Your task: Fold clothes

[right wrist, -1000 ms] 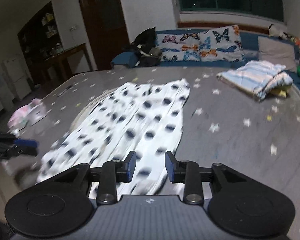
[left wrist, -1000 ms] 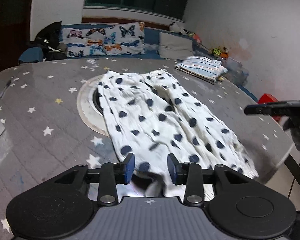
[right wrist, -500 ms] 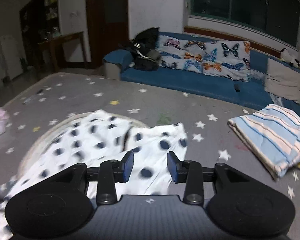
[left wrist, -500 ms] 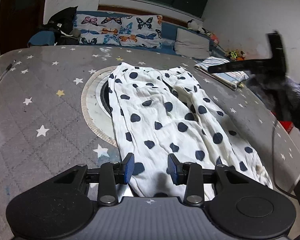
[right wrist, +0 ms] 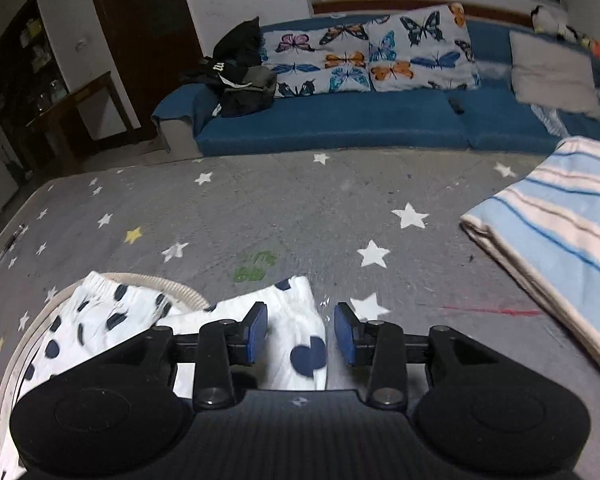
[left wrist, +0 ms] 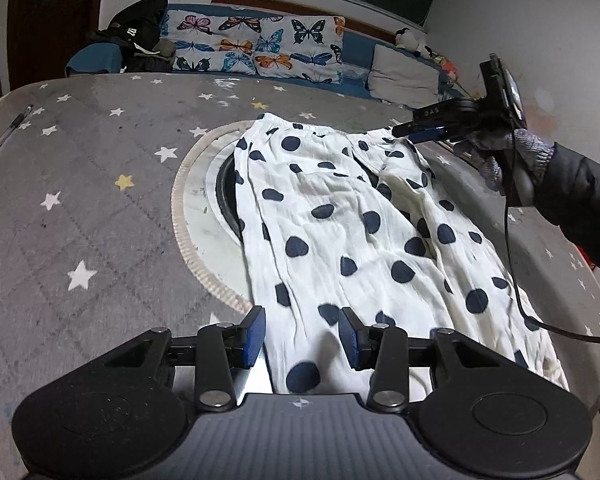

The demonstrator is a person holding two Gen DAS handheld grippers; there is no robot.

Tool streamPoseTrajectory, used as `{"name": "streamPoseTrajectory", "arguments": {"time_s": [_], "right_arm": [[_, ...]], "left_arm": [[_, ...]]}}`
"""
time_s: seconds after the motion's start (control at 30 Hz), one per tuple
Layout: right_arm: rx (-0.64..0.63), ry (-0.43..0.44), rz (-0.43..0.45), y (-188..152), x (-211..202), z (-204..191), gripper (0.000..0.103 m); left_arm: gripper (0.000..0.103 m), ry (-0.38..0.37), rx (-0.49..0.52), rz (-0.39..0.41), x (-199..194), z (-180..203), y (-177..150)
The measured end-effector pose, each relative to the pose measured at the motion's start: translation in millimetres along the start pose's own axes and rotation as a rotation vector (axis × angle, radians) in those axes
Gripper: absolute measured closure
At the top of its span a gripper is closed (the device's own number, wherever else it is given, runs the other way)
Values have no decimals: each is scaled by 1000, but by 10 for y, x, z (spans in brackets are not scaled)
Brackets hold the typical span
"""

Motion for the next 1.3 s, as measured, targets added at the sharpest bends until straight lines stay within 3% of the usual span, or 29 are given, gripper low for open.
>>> {"name": "streamPoseTrajectory", "arguments": {"time_s": [0.03, 0.07, 0.1, 0.13, 0.27, 0.37, 0.43, 0.57, 0.6, 0.83, 0.97, 1.03, 1.17, 1.3], "right_arm": [[-2, 5, 1, -4, 25, 0, 69], [-3, 11, 1, -7, 49, -1, 76], [-7, 15, 2, -13, 69, -2, 92], [-16, 11, 3, -26, 68, -5, 97], [-59, -60, 47, -31, -62, 36, 100], [-37, -177, 107, 11, -261, 210, 100], [-26, -317, 128, -4, -385, 383, 97], [-43, -409, 99, -110, -550, 584, 71], [-48, -408, 93, -137, -587, 606, 71], [-106, -152, 24, -286, -571, 306, 67], [-164, -88, -19, -340, -404, 35, 63], [-196, -69, -38, -374, -335, -95, 63], [-240, -47, -60, -403, -207, -248, 61], [-252, -42, -59, -392, -126, -308, 56]], "left_arm": [[60, 2, 6, 3, 15, 9, 39], [60, 3, 14, 8, 30, 22, 89], [60, 5, 22, 13, 46, 34, 143], [60, 9, 30, 21, 71, 45, 209], [60, 36, 66, 70, 242, 98, 551], [60, 66, 90, 106, 435, 127, 841], [60, 87, 112, 125, 586, 137, 1022], [60, 139, 142, 153, 958, 100, 1343], [60, 149, 147, 156, 1050, 86, 1410], [57, 189, 168, 147, 1578, 17, 1694], [59, 187, 190, 117, 1778, 30, 1687], [66, 194, 198, 106, 1858, 30, 1673], [92, 179, 225, 122, 1874, 35, 1667], [95, 254, 184, 187, 1775, -156, 1793]]}}
Point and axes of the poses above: each gripper's, at about its wrist camera, not at the fingertips, and x roughly the way its jaws point, z to its right, y to its top, the point moved 6 cm from there along x, roughly the way its jaws point, and after that the axes turned 6 degrees about -x, right-handed, at the moved point
